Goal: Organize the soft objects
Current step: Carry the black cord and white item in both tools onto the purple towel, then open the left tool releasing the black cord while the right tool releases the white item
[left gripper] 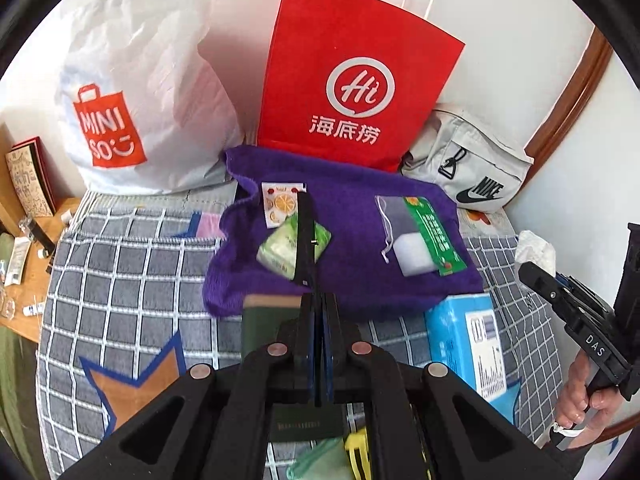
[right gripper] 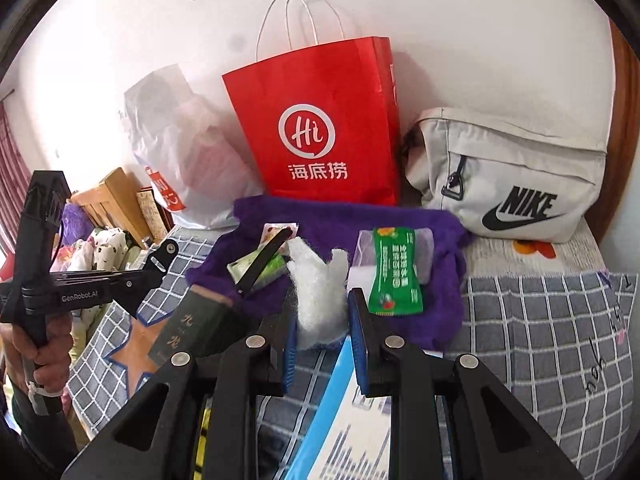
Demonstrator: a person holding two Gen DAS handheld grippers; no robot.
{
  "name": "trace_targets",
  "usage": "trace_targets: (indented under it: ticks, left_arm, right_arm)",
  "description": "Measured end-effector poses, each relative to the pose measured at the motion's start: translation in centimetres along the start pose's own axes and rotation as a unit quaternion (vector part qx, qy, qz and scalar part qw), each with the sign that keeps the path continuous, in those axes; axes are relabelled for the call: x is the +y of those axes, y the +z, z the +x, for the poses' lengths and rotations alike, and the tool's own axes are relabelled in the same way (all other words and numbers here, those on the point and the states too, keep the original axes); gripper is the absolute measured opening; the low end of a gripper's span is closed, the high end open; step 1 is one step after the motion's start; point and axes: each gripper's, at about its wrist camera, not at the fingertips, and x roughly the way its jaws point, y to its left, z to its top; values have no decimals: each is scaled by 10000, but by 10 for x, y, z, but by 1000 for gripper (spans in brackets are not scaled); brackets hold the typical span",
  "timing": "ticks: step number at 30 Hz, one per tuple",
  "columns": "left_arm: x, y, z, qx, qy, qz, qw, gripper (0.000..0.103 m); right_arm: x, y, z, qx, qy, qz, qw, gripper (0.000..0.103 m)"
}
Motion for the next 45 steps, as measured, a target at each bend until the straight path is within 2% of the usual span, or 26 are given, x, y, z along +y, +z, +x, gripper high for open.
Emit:
trace_targets:
  ticks: [17,24,33,45]
  left_arm:
    - [9,47,44,52,-21,-180,9998,4]
    - [19,52,79,278,-25,-275,9992,4]
    - [34,59,114,470,-57,-432,9979,4]
    - [47,59,132,633,-180,-559,9963,4]
  right_arm:
    - [-17,58,58,68,102,24,9999,24]
    - [-20,53,92,378,52,-136,9992,24]
    - [-39,45,124,813,162,117,9965,25]
    - [-43,32,157,1230,149,67,9923,27]
